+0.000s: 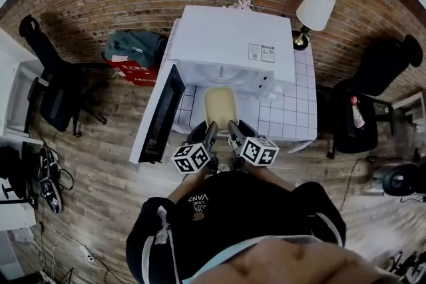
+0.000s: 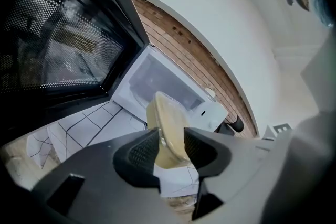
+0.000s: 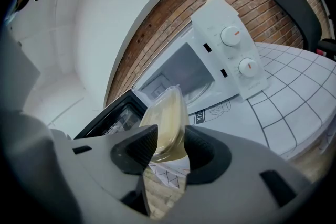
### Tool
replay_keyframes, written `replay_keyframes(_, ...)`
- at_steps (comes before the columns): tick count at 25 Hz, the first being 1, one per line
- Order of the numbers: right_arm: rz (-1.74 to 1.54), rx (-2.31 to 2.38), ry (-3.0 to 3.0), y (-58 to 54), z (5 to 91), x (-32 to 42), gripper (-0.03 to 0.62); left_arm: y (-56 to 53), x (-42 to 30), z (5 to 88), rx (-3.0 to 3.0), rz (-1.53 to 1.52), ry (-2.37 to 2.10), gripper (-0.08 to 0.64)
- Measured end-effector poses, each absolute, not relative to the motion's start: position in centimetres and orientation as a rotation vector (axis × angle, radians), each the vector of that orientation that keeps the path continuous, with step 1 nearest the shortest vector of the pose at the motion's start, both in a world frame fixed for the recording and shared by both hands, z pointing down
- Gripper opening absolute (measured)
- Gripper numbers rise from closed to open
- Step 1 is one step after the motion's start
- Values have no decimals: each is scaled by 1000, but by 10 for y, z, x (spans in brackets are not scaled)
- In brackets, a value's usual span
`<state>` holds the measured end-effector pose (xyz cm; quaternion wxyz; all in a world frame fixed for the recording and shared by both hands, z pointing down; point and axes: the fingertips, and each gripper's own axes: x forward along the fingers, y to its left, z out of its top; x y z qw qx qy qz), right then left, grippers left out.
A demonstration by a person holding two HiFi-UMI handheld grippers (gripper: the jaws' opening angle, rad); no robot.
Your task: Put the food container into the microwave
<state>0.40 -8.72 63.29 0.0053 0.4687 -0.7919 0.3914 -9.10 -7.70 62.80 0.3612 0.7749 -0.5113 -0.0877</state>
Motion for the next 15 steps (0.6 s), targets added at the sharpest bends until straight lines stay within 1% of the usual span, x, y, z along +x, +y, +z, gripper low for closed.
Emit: replay_keyframes(15,1224,1454,-2469,-152,635,7,150,-143,-87,632,2017,-195,-1294,153)
